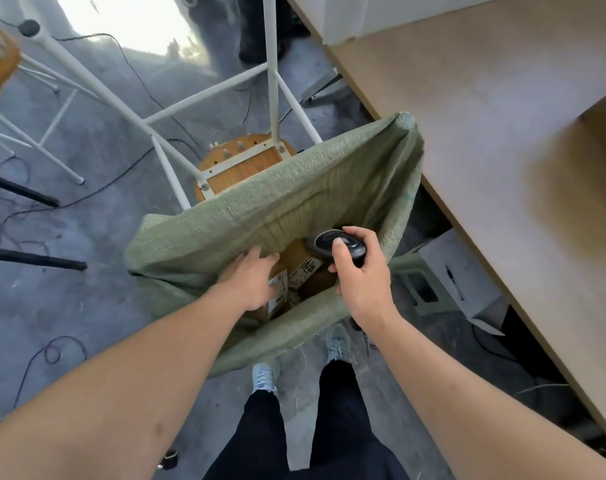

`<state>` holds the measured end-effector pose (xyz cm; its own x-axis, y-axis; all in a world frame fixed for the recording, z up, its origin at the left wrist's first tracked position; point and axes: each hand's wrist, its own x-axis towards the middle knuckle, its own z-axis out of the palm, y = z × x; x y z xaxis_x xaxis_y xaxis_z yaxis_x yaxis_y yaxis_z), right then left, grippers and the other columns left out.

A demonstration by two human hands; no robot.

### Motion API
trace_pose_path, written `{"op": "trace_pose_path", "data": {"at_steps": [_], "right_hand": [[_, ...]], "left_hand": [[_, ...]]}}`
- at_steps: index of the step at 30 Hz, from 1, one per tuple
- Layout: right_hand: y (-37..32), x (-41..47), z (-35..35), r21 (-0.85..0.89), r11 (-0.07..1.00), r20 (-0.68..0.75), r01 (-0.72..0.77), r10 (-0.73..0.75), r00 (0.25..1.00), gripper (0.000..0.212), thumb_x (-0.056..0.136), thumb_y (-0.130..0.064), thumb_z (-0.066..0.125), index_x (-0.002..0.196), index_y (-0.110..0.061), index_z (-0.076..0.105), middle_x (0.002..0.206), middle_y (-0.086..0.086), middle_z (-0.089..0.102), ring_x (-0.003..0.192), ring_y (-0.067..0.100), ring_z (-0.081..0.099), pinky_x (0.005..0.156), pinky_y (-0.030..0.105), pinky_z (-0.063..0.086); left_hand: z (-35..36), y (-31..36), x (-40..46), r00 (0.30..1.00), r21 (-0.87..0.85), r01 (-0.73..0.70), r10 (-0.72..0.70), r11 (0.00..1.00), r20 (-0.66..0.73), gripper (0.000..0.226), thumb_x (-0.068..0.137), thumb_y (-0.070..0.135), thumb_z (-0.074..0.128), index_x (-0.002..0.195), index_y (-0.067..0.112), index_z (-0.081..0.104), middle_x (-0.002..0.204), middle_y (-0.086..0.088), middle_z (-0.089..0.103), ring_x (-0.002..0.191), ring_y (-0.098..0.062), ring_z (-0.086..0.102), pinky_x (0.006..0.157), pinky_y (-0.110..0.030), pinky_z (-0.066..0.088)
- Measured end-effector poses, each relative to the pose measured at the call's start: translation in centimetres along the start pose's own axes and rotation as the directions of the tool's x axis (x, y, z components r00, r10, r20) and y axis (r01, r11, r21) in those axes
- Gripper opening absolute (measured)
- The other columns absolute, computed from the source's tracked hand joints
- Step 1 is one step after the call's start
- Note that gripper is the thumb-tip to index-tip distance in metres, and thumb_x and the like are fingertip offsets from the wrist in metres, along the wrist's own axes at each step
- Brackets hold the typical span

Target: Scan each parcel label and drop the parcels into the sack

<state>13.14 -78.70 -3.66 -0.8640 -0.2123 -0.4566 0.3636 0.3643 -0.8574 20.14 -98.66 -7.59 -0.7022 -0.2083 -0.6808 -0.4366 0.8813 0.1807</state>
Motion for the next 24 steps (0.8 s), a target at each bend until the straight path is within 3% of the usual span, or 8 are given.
{"op": "trace_pose_path", "data": {"at_steps": [5, 13, 16, 19, 24], "right_hand": [[-1.1, -1.1, 0.0, 0.003, 1.0, -0.031, 0.029, -0.029, 0.999, 0.019, 0.1, -0.049, 0.064, 0.118, -0.054, 0.059, 0.112, -0.013, 0.074, 0.099, 0.012, 0.075, 0.087, 0.051, 0.065], [-2.6, -5.3, -0.1, 0.054, 0.993, -0.167, 0.103, -0.093, 0.982, 0.021, 0.094, -0.058, 0.062, 0.114, -0.06, 0.056, 0.112, -0.016, 0.071, 0.099, 0.015, 0.074, 0.087, 0.055, 0.065], [-3.5, -7.8, -1.0, 0.067, 0.989, -0.256, 0.132, -0.111, 0.96, 0.022, 0.093, -0.06, 0.062, 0.114, -0.062, 0.054, 0.113, -0.018, 0.068, 0.101, 0.016, 0.074, 0.087, 0.054, 0.065], [-4.5, -10.6, -2.8, 0.091, 0.984, -0.356, 0.154, -0.112, 0.928, 0.031, 0.093, -0.06, 0.063, 0.121, -0.051, 0.057, 0.113, -0.017, 0.069, 0.1, 0.017, 0.075, 0.089, 0.054, 0.065], [-6.3, -15.1, -7.4, 0.121, 0.967, -0.506, 0.224, -0.134, 0.852, 0.039, 0.079, -0.072, 0.059, 0.111, -0.051, 0.058, 0.108, -0.015, 0.072, 0.097, 0.021, 0.076, 0.086, 0.059, 0.063]], "left_hand": [[-1.6, 0.8, -1.2, 0.997, 0.052, -0.065, 0.067, 0.997, -0.029, 0.06, 0.101, 0.037, 0.061, 0.156, 0.022, 0.045, 0.142, -0.01, 0.046, 0.13, -0.036, 0.051, 0.105, -0.043, 0.048], [-4.7, 3.1, -4.9, 0.967, 0.218, -0.202, 0.23, 0.955, -0.11, 0.059, 0.102, 0.044, 0.059, 0.155, 0.021, 0.045, 0.153, -0.01, 0.045, 0.14, -0.034, 0.046, 0.111, -0.047, 0.046], [-6.0, 4.9, -6.6, 0.938, 0.286, -0.264, 0.314, 0.921, -0.144, 0.06, 0.103, 0.046, 0.057, 0.157, 0.023, 0.044, 0.156, -0.009, 0.044, 0.143, -0.033, 0.044, 0.116, -0.049, 0.041], [-7.4, 7.4, -8.4, 0.899, 0.352, -0.328, 0.404, 0.876, -0.168, 0.059, 0.103, 0.048, 0.054, 0.155, 0.023, 0.045, 0.156, -0.009, 0.044, 0.144, -0.034, 0.043, 0.119, -0.05, 0.036], [-9.5, 13.3, -12.2, 0.814, 0.427, -0.423, 0.542, 0.799, -0.209, 0.06, 0.103, 0.048, 0.052, 0.158, 0.023, 0.042, 0.159, -0.007, 0.043, 0.144, -0.034, 0.045, 0.121, -0.051, 0.034]]}}
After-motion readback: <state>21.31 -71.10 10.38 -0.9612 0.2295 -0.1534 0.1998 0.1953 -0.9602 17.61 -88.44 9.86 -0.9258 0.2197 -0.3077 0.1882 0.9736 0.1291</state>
